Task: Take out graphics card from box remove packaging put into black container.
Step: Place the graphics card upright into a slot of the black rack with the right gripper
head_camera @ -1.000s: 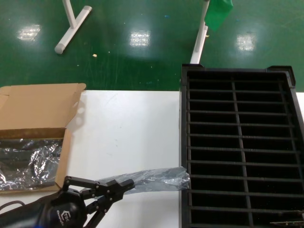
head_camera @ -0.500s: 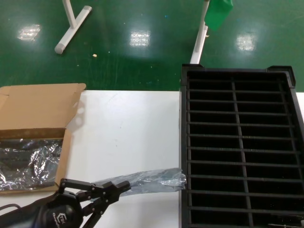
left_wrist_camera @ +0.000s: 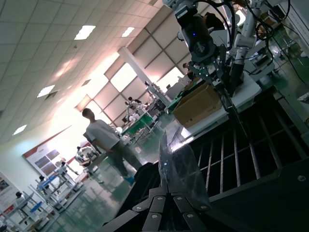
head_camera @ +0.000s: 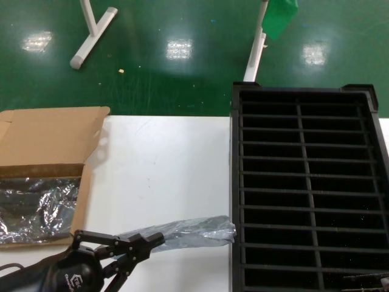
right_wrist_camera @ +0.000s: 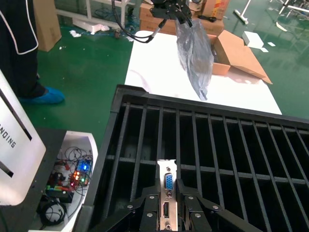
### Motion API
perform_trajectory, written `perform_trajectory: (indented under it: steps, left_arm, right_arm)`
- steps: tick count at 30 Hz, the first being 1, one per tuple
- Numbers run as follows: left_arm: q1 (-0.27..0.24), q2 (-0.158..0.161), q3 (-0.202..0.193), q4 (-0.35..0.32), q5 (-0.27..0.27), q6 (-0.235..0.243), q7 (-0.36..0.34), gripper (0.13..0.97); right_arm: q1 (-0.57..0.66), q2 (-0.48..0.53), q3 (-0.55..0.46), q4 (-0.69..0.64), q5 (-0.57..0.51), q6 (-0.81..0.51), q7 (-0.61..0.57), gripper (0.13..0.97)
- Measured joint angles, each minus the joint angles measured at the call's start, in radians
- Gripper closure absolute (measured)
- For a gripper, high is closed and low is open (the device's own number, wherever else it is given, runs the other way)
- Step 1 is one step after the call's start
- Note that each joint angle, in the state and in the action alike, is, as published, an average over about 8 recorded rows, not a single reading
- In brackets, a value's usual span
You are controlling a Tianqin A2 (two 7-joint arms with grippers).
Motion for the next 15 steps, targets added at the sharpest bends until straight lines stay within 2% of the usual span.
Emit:
perform_trajectory:
  steps: [8,15]
  left_arm:
    - [0.003,0.003,-0.002,0.003,-0.002,0.003,0.003,0.955]
    - [0.010,0.006,-0.005,0.007,-0.004,0.006,0.006,0.955]
  right_arm:
    - [0.125,0.006,-0.115,-0.014,-0.016,0.000,0.006,0.897]
    - [0.182,0.005,-0.169,-0.009,-0.029,0.011,0.031,0.897]
